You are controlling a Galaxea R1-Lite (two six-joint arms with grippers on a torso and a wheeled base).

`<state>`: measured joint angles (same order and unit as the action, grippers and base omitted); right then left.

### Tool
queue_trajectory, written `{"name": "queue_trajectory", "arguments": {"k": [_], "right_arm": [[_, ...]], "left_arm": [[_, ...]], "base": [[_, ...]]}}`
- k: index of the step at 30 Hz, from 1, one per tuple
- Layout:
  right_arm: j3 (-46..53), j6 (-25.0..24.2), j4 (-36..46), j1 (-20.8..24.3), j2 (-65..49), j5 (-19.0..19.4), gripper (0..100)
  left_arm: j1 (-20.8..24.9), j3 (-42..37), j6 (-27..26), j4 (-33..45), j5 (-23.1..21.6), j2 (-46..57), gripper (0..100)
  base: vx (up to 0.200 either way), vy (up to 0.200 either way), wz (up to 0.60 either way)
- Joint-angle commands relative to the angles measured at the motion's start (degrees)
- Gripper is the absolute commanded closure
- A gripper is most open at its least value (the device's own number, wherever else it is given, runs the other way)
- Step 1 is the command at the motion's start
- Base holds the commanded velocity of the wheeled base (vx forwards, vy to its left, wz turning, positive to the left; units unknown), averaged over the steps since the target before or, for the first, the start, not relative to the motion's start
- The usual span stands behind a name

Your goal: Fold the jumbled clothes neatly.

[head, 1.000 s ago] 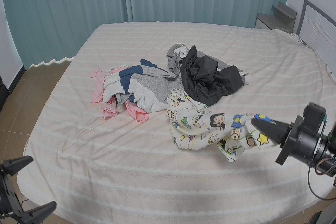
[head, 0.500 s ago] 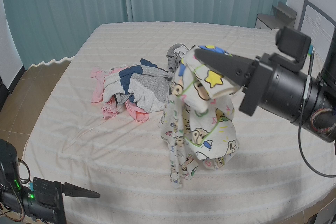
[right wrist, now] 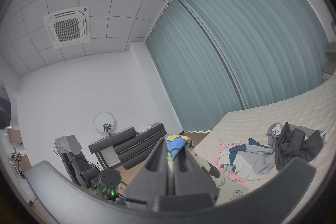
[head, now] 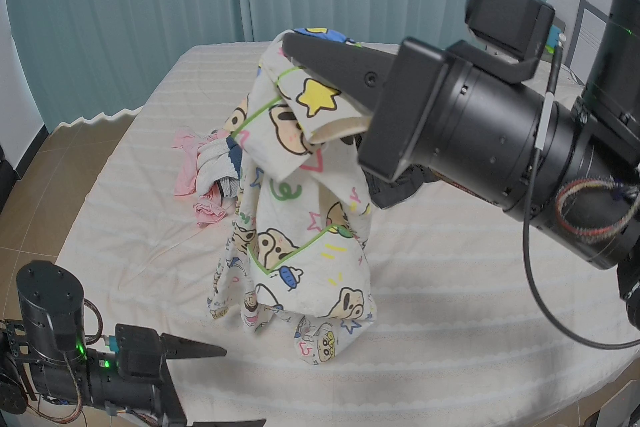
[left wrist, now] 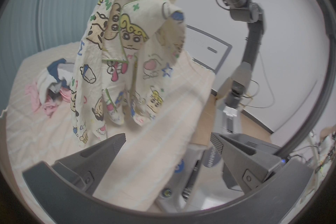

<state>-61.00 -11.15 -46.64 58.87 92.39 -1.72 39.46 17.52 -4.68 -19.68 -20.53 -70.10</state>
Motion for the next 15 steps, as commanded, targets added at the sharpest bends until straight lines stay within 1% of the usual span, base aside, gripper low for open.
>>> {"name": "queue_trajectory", "arguments": {"k": [1,3,4,6,7,8,9,11,12,13,14,15], "right_arm": [[-0.8,-0.3,-1.3,2.1,-0.1,-0.1,100],[-0.6,-0.3,-1.4,2.2,-0.1,0.0,100],[-0.5,-0.4,-1.4,2.2,-0.1,0.0,100],[-0.3,-0.4,-1.4,2.2,-0.2,0.0,100],[-0.3,-0.4,-1.5,2.2,-0.2,0.0,100],[-0.3,-0.4,-1.5,2.2,-0.2,0.0,100],[-0.4,-0.4,-1.5,2.2,-0.3,0.0,100],[-0.5,-0.4,-1.7,2.2,-0.6,0.0,100],[-0.5,-0.4,-1.7,2.2,-0.6,0.0,100],[-0.3,-0.4,-1.7,2.2,-1.1,0.0,100],[-0.3,-0.5,-1.7,2.1,-1.2,0.0,100],[-0.3,-0.5,-1.7,2.1,-1.2,0.0,100]], "left_arm": [[0.5,-1.5,-0.2,-7.0,7.2,-8.9,0],[1.1,-2.2,-0.6,-10.4,12.9,-12.1,0],[1.4,-2.7,-0.6,-12.0,14.8,-13.5,0],[2.0,-3.9,-0.5,-16.2,17.3,-16.7,0],[2.0,-4.4,-0.6,-18.1,17.9,-18.1,0],[2.0,-4.4,-0.6,-18.1,17.9,-18.1,0],[2.1,-5.5,-0.7,-24.4,21.4,-22.2,0],[2.1,-6.5,-0.6,-30.9,25.5,-26.2,0],[2.1,-6.5,-0.6,-30.9,25.5,-26.2,0],[2.8,-8.2,-0.6,-38.2,27.9,-30.6,0],[3.2,-9.2,-0.7,-41.5,28.8,-33.1,0],[3.3,-9.4,-0.7,-42.6,29.4,-34.1,0]], "base": [[0.0,0.0,0.0],[0.0,0.0,0.0],[0.0,0.0,0.0],[0.0,0.0,0.0],[0.0,0.0,0.0],[0.0,0.0,0.0],[0.0,0.0,0.0],[0.0,0.0,0.0],[0.0,0.0,0.0],[0.0,0.0,0.0],[0.0,0.0,0.0],[0.0,0.0,0.0]]}}
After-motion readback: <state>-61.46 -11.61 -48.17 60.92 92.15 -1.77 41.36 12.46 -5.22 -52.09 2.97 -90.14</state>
